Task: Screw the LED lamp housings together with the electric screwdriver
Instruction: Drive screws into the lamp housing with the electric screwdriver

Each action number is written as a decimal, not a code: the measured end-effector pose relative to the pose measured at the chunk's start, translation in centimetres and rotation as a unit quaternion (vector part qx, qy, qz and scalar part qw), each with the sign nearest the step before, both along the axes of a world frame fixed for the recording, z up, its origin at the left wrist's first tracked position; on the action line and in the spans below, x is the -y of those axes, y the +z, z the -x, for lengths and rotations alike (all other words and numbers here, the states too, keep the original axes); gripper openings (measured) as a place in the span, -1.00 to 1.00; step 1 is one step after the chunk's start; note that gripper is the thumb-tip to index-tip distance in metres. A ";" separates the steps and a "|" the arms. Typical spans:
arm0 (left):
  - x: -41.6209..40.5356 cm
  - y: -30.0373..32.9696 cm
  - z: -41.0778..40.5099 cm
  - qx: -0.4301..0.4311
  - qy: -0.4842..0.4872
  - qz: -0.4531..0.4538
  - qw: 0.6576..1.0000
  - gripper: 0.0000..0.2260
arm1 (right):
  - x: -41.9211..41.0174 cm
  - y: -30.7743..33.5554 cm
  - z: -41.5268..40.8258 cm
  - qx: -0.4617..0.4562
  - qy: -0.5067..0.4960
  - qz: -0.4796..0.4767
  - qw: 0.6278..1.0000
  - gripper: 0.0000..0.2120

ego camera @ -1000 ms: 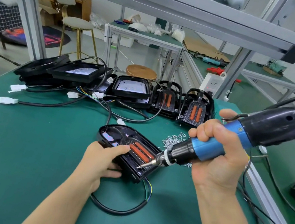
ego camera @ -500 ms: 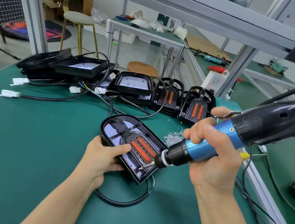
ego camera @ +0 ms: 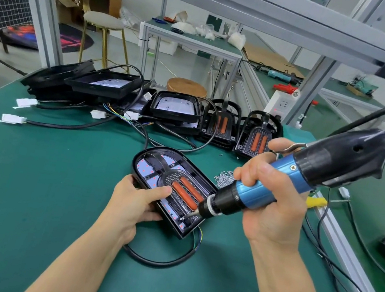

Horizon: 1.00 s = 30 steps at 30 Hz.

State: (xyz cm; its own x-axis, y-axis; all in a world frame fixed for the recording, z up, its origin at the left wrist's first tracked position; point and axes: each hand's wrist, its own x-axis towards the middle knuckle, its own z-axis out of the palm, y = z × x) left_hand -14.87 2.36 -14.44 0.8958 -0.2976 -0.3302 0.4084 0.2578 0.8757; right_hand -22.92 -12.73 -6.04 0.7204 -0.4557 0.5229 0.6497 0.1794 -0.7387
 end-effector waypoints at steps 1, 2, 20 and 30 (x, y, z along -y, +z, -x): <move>0.0 0.0 0.0 -0.001 0.000 0.000 1.000 -0.68 | 0.0 0.0 0.0 0.001 0.005 0.001 1.000 -0.74; 0.0 -0.1 0.0 -0.003 0.001 0.001 1.000 -0.67 | 0.0 -0.1 0.0 0.001 0.008 0.001 1.000 -0.72; 0.0 -0.1 0.0 -0.005 0.004 0.010 1.000 -0.71 | -0.5 0.1 0.3 0.002 0.004 0.019 1.000 -0.75; 0.1 -0.2 -0.1 -0.002 0.002 0.005 1.000 -0.73 | -0.7 0.3 0.2 0.010 0.029 0.035 0.999 -0.75</move>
State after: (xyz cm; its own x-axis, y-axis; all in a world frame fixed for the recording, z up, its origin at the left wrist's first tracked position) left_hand -14.80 2.28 -14.59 0.8957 -0.2974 -0.3305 0.4106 0.2684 0.8714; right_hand -23.11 -11.98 -5.71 0.7338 -0.3751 0.5664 0.6542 0.1654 -0.7381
